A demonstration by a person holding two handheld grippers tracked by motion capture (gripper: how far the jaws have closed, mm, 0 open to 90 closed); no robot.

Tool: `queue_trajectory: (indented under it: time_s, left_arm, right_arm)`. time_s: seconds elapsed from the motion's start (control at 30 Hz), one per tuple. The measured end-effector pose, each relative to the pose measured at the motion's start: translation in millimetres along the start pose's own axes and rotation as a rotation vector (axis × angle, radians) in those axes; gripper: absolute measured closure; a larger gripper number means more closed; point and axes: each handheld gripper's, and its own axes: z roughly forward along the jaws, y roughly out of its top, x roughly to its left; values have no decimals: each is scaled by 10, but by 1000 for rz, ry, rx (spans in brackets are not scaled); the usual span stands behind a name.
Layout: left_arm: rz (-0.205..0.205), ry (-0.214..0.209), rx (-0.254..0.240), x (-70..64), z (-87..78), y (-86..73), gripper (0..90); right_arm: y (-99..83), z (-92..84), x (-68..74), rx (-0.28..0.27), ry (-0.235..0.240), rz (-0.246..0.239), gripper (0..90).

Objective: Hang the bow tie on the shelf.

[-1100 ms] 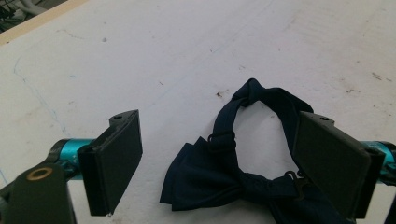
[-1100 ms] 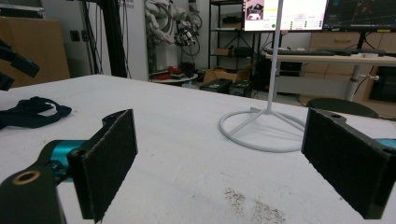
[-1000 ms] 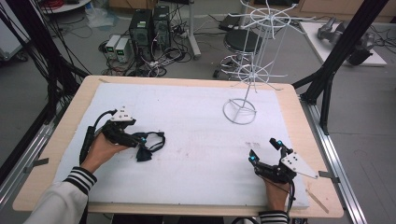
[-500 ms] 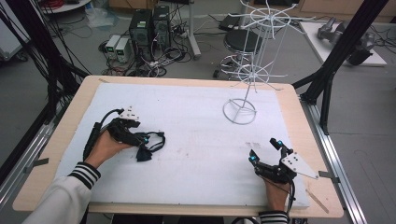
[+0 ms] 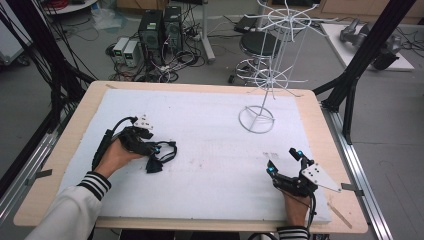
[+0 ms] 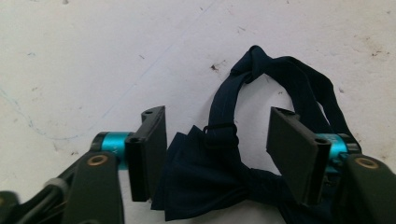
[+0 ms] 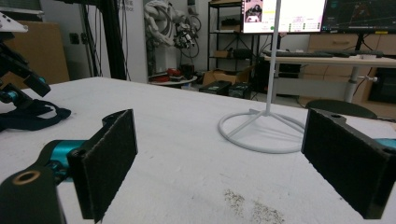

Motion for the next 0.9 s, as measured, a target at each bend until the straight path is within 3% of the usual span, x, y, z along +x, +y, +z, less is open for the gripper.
queue_trajectory:
  time_s: [0.3, 0.53, 0.9]
  left_arm:
    - [23, -8, 45, -29, 54, 24, 548]
    - [5, -5, 63, -34, 83, 21, 614]
    - [-8, -11, 91, -26, 89, 18, 791]
  right_arm:
    - [0, 1, -5, -4, -2, -6, 97]
    - [-1, 0, -5, -5, -2, -5, 96]
    - [-2, -3, -6, -5, -2, -3, 97]
